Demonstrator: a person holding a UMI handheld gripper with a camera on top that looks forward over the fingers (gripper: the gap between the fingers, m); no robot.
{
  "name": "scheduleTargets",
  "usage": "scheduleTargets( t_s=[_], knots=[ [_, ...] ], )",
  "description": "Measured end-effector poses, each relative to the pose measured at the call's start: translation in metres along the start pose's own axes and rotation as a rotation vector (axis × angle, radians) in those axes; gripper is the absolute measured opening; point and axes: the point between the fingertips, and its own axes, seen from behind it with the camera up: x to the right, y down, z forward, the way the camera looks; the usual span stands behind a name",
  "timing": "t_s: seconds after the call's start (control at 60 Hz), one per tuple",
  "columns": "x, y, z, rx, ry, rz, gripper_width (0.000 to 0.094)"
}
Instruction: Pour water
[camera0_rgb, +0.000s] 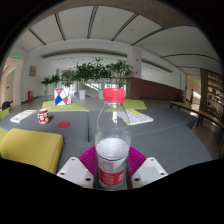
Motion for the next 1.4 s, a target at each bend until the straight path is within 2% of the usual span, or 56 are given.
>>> scheduleTargets(
  t_s=[0.033,0.233,0.483,0.683,0.817,0.917,1.05,1.25,1.3,1.4],
  knots=[
    [0.003,-0.001,0.000,-0.003,0.007,-0.007,0.0330],
    [0.014,-0.035,0.007,0.016,0.086,-0.066,0.0328],
    [-0.002,-0.160,0.053,0.112,0.275,-0.353,0.0329],
    [-0.097,-0.277,0.130,0.257,0.393,-0.815,0.0329],
    [-0.191,-0.319,0.198,0.338,0.440,-1.172,0.0326],
    [-0.260,-0.327,0.234,0.398,0.448,-1.434,0.0330],
    [-0.350,-0.308,0.267,0.531,0.426,-1.795,0.0329],
    [-0.400,-0.250,0.284,0.641,0.360,-2.130,0.0327],
    [-0.414,-0.244,0.290,0.645,0.357,-2.161,0.0328],
    [-0.404,-0.237,0.299,0.596,0.345,-2.159,0.0326]
  ],
)
